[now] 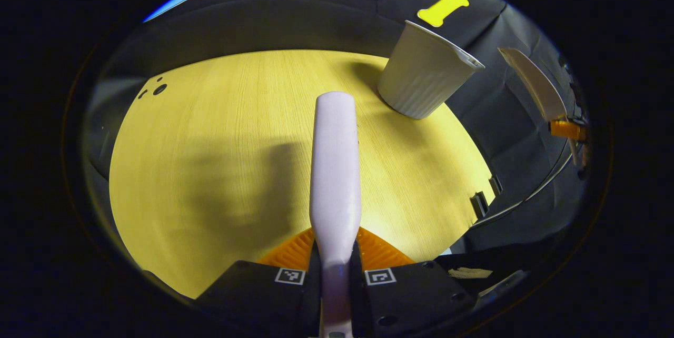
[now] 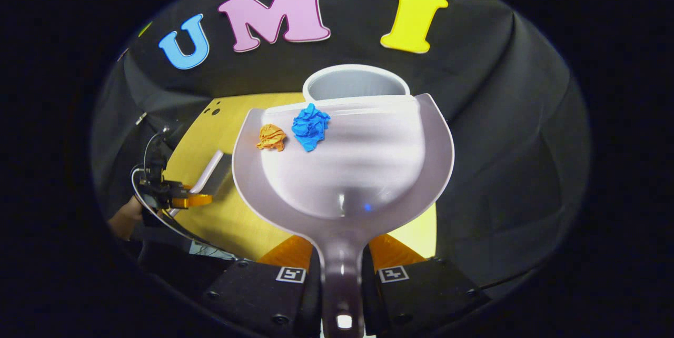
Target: Pick up the small broom and dustpan from the desktop, sweep the trash into the dustpan with the broom, and then empty the trash into the garbage bin.
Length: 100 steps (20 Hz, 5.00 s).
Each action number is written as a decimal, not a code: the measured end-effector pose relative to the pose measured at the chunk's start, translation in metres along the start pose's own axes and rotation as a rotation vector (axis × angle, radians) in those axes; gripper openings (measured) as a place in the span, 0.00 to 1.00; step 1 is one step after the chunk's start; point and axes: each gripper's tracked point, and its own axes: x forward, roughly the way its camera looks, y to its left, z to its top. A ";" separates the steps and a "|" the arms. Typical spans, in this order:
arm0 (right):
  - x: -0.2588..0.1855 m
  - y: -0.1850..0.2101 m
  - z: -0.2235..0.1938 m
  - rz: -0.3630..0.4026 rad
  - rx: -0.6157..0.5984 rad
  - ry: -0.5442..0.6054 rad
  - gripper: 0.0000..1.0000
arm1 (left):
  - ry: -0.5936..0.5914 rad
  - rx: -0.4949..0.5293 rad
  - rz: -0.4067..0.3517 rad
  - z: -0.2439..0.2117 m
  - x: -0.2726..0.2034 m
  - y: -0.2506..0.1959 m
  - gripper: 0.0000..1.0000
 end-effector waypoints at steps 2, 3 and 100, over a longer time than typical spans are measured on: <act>0.003 -0.009 0.022 -0.031 -0.014 -0.046 0.35 | -0.007 -0.026 0.003 0.002 -0.003 0.005 0.27; 0.007 -0.011 0.036 -0.034 -0.016 -0.060 0.35 | -0.013 -0.033 0.007 0.002 -0.005 0.007 0.27; 0.115 -0.006 0.097 0.056 0.070 -0.094 0.34 | -0.256 -0.165 0.313 -0.019 -0.060 0.106 0.31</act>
